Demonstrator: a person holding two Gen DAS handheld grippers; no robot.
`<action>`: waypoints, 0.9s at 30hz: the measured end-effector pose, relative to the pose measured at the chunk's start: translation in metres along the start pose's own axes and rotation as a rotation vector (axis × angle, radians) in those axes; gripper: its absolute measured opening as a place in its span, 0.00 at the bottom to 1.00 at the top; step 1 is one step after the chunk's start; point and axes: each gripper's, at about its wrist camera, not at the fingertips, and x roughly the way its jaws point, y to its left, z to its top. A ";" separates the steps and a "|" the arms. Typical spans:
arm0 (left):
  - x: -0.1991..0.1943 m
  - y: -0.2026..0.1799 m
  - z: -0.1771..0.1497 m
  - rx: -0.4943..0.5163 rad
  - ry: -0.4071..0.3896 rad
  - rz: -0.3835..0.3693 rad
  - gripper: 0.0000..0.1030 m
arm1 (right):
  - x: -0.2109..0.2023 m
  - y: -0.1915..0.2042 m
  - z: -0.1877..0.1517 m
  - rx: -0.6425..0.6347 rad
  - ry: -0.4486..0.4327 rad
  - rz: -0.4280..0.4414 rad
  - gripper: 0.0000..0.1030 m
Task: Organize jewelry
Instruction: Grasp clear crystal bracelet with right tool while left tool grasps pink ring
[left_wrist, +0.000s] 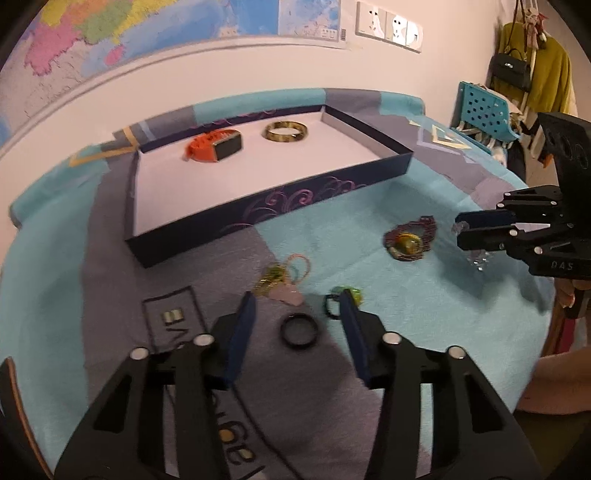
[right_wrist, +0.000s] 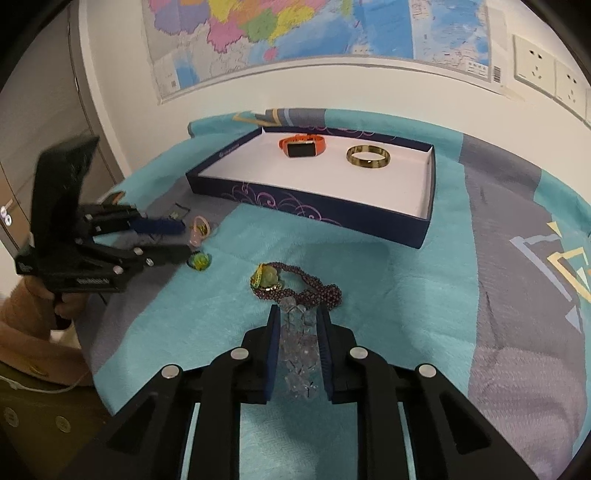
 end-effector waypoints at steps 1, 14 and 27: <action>0.002 -0.001 0.001 -0.003 0.007 0.000 0.38 | -0.001 -0.002 0.001 0.010 -0.005 0.002 0.17; 0.016 0.002 0.009 -0.053 0.034 -0.018 0.36 | -0.003 -0.005 -0.010 0.047 -0.007 0.021 0.48; 0.017 0.008 0.012 -0.083 0.031 -0.003 0.25 | 0.007 -0.003 -0.015 0.008 0.034 -0.027 0.17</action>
